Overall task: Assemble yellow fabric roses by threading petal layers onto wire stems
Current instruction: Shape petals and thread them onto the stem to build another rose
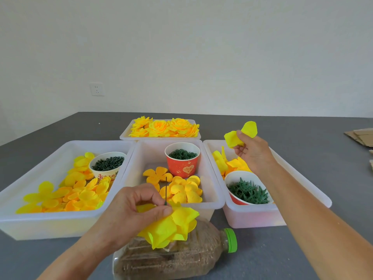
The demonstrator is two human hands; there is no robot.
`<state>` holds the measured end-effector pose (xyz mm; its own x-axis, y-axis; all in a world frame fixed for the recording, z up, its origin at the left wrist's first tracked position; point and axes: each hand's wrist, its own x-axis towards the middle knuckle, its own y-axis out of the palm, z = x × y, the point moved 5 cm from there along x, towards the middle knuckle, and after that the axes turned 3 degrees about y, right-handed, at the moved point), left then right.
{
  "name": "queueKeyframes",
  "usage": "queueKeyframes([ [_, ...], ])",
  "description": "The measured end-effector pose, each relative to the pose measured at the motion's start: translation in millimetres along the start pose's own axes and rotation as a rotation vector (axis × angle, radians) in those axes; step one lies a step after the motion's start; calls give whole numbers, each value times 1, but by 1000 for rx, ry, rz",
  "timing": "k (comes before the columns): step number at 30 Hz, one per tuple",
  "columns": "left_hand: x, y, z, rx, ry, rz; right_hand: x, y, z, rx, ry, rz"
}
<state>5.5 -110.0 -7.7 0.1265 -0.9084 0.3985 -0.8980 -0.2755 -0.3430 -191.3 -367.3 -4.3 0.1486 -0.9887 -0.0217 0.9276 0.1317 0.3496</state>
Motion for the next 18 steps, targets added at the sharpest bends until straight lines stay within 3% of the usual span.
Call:
queueKeyframes([
  [5, 0, 0, 3, -17, -3, 17, -53, 24, 1, 141, 158, 194],
  [9, -1, -1, 3, 16, -10, 26, -94, 40, 3, 76, 173, 400],
  [15, -1, -1, 4, 23, -37, 25, -137, 63, 2, -17, -1, 564],
  [18, -1, -1, 4, 37, -41, 23, -143, 62, -7, -190, -80, 513],
])
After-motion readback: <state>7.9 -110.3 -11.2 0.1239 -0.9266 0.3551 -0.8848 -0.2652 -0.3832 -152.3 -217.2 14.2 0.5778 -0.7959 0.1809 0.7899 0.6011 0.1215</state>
